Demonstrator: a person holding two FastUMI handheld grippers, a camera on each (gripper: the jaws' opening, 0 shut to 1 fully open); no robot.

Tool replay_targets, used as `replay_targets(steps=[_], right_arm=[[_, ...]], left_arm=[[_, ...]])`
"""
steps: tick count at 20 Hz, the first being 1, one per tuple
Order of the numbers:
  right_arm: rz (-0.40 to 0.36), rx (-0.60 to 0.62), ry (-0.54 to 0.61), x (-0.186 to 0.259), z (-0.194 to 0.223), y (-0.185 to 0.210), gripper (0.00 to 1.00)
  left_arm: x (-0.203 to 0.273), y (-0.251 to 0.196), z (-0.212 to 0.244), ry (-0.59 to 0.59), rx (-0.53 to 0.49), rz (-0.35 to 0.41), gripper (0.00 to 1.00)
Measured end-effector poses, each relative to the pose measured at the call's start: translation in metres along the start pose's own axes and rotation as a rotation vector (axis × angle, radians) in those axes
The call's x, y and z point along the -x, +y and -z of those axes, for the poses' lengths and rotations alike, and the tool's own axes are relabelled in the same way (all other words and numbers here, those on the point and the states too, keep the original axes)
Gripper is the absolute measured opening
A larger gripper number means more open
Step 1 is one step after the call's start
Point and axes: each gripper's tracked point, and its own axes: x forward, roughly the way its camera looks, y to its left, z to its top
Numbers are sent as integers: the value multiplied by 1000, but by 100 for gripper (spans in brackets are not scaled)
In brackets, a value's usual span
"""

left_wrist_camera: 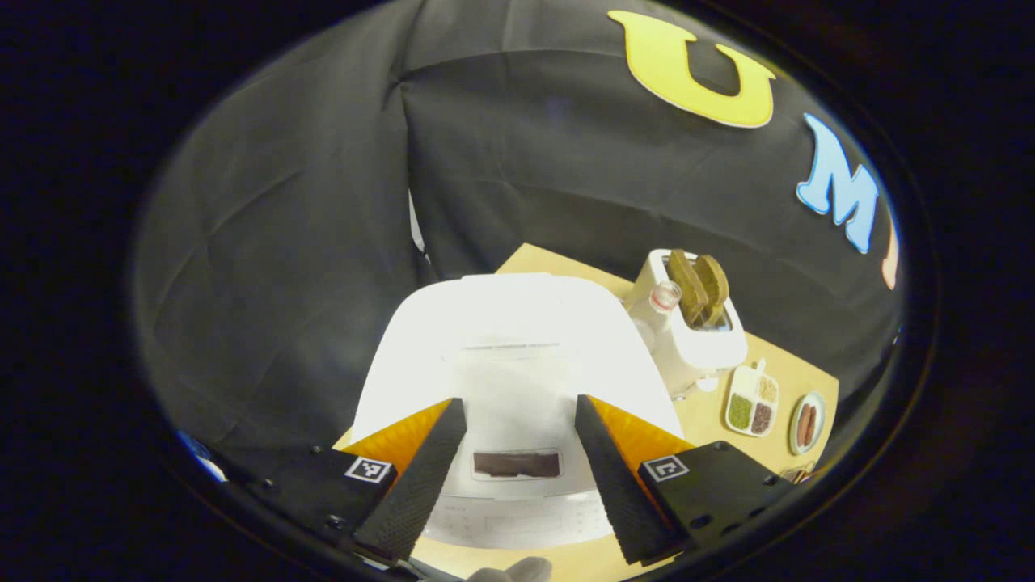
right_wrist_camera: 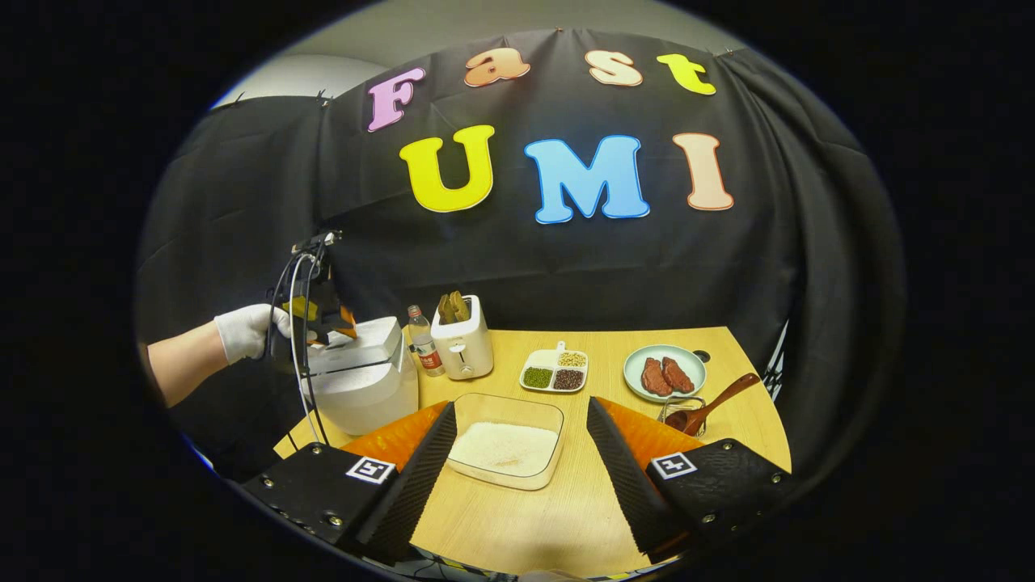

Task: Close the left gripper, press the button to open the rice cooker; take a wooden spoon from the chopstick holder with the right hand, scoop a spoonful of rice and pour it into the rice cooker, then put the wooden spoon back into the chopstick holder.

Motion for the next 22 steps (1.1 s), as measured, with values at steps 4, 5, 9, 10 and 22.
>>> replay_targets(steps=[4,5,9,10,22], right_arm=[[0,-9,16,0,7,2,99],[-1,-14,21,-2,9,2,99],[-2,-24,31,-4,14,6,99],[-1,-19,33,-5,16,6,99],[-28,-87,58,-18,25,9,99]], left_arm=[[-5,-3,11,14,-14,5,97],[-6,-4,15,20,-17,6,97],[-10,-4,24,51,-34,8,97],[-11,-3,26,60,-33,8,98],[-19,-15,20,-10,-126,55,99]])
